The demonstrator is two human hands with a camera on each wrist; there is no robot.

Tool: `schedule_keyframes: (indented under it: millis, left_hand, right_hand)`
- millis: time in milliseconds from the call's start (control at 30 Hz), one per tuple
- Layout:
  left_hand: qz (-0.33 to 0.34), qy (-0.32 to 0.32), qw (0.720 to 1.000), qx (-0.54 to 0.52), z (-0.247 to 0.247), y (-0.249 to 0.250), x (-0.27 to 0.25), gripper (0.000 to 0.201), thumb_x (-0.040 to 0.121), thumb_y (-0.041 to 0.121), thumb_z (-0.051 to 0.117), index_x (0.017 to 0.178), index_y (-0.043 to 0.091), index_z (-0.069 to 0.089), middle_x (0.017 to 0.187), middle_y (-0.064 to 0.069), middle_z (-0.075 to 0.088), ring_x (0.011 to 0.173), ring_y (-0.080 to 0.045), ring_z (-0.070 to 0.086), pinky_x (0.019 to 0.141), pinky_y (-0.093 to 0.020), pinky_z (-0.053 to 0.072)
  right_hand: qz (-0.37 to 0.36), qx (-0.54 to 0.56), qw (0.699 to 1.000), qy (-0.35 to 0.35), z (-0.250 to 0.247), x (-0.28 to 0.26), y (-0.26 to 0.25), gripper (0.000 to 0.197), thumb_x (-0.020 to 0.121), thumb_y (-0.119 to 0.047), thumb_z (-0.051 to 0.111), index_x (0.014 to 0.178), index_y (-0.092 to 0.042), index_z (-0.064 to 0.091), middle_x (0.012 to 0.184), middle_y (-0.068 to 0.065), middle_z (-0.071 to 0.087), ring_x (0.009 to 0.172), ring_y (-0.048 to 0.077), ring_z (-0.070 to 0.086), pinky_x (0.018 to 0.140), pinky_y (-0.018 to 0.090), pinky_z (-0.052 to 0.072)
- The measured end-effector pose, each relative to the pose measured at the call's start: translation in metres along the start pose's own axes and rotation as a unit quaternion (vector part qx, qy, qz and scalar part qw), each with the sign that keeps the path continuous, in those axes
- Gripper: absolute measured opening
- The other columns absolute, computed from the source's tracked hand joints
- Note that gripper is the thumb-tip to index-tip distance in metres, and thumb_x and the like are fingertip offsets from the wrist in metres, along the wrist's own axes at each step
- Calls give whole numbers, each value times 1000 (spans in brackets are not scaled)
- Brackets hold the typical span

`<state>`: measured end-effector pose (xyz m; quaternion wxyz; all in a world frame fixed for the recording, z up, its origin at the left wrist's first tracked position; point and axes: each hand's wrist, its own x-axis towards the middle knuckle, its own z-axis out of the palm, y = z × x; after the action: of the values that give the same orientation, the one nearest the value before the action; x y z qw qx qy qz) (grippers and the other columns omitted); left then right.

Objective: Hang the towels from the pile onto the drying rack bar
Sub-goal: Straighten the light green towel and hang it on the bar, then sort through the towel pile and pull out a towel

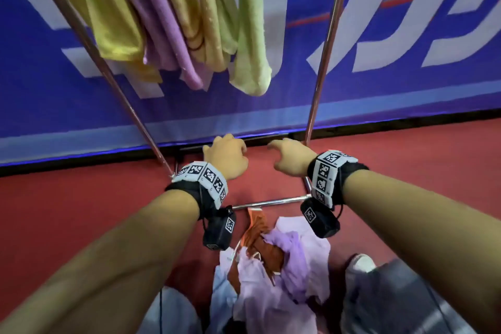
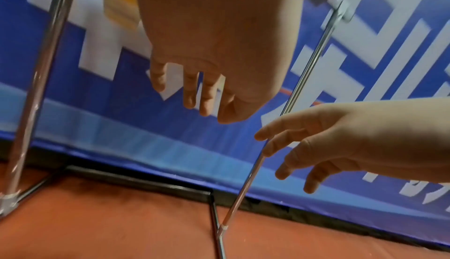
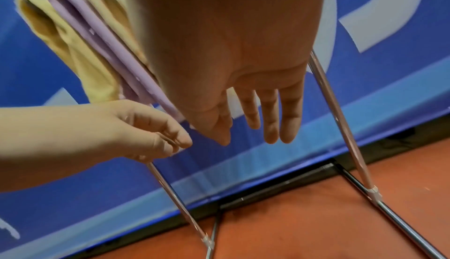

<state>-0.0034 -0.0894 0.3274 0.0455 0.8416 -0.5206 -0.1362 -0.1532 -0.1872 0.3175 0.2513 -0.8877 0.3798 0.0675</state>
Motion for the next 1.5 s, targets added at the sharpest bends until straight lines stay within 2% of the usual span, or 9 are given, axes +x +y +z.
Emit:
schedule_keyframes:
  millis: [300,467,667,833,900,1167,1267,1400,1500]
  left_hand:
    - [-67,-143,986,-47,161,-44,28,24,85,25,59,106,32,69,124,1,58,121,-30,52,100,-44,41]
    - [-90,-193,975,-63,228,-62,42,22,83,21,57,100,23,71,116,-3,63,112,-32,59,95,-39,48]
    - [-120,-273,950,-91,306,-75,53,31,80,18,58,108,21,70,120,-8,61,120,-35,54,103,-47,43]
    - [-131,-340,923,-127,366,-85,55,42,60,30,43,92,24,70,108,-9,68,104,-36,63,91,-46,52]
    - [-138,-352,915,-142,379,-85,49,33,60,32,43,83,26,66,107,-9,66,104,-36,62,92,-45,51]
    - [-121,-332,917,-185,393,-83,35,25,80,13,59,101,21,71,115,-9,61,117,-26,54,99,-31,42]
    - [-111,-336,911,-210,378,-77,34,24,78,12,58,97,16,73,108,-9,68,108,-28,60,90,-30,46]
    - [-93,-313,907,-267,348,-59,31,33,70,23,49,91,15,74,95,-4,72,93,-28,65,77,-30,49]
    - [-106,-278,897,-328,326,-46,23,24,69,24,48,79,14,67,89,-12,71,83,-32,65,75,-37,53]
  right_hand:
    - [104,14,983,-152,146,52,81,54,88,-15,57,141,-18,48,138,12,56,124,29,54,98,29,42]
    - [129,18,968,-217,211,70,113,51,88,-13,56,139,-16,50,140,9,55,127,26,52,104,29,41]
    - [136,-10,965,-226,270,91,144,51,71,-42,45,121,-39,56,119,-9,68,108,20,64,96,36,50]
    - [139,-34,938,-317,309,101,153,52,94,-31,55,144,-23,46,145,4,49,132,24,46,109,31,34]
    - [148,-45,927,-341,320,98,157,55,93,-33,58,144,-19,45,146,8,47,135,27,43,108,32,34]
    - [166,-80,928,-324,333,85,162,39,87,-31,62,118,-8,66,120,15,63,111,32,61,90,32,51]
    - [185,6,942,-281,319,87,160,33,89,-29,62,113,-7,69,118,12,62,110,30,59,90,31,47]
    - [215,228,930,-190,291,95,144,19,80,-25,78,79,-13,64,76,3,64,71,18,61,64,27,44]
    - [204,324,908,-172,263,95,122,26,82,-18,78,67,-15,56,63,0,61,58,14,57,62,29,48]
